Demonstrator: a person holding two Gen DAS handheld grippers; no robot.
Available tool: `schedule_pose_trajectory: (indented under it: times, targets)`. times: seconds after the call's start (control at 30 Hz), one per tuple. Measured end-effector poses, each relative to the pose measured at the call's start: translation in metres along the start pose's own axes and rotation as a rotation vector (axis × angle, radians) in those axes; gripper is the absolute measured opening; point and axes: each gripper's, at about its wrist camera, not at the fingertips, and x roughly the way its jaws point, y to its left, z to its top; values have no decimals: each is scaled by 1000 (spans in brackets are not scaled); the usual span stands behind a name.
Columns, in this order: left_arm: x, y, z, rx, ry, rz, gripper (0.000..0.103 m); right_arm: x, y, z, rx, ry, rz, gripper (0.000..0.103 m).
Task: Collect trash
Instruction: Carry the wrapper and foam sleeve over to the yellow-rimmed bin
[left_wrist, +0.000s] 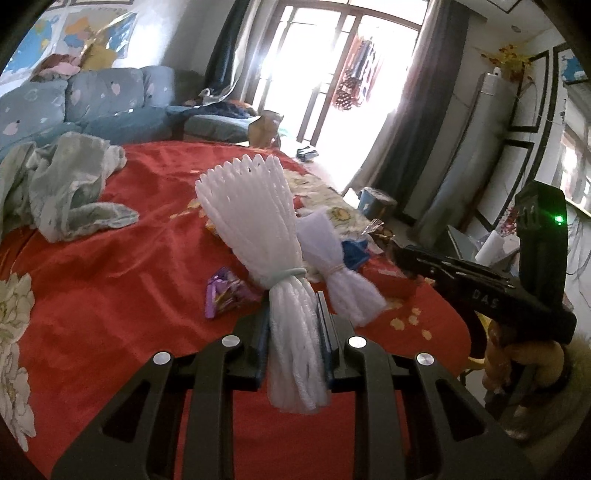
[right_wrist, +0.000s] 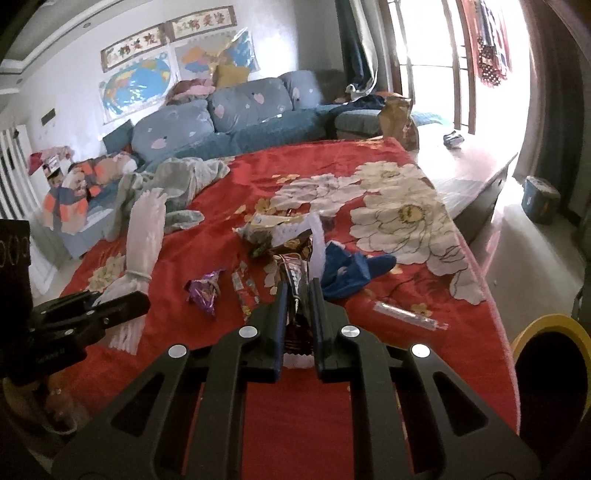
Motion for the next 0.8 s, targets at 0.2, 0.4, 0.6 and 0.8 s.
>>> schedule_pose_trajectory:
  times: [0.2, 0.4, 0.6, 0.8]
  targets:
    - [4, -17, 7, 26, -16, -26, 21, -13, -8, 3, 11, -27, -11, 8]
    - [11, -31, 12, 48, -16, -57, 21, -24, -18, 5, 25, -52, -29, 8]
    - [20, -41, 14, 65, -11, -81, 21, -33, -31, 5, 44, -69, -51, 7]
    - [28, -57, 16, 91, -8, -111, 21, -44, -46, 5, 71, -88, -79, 7]
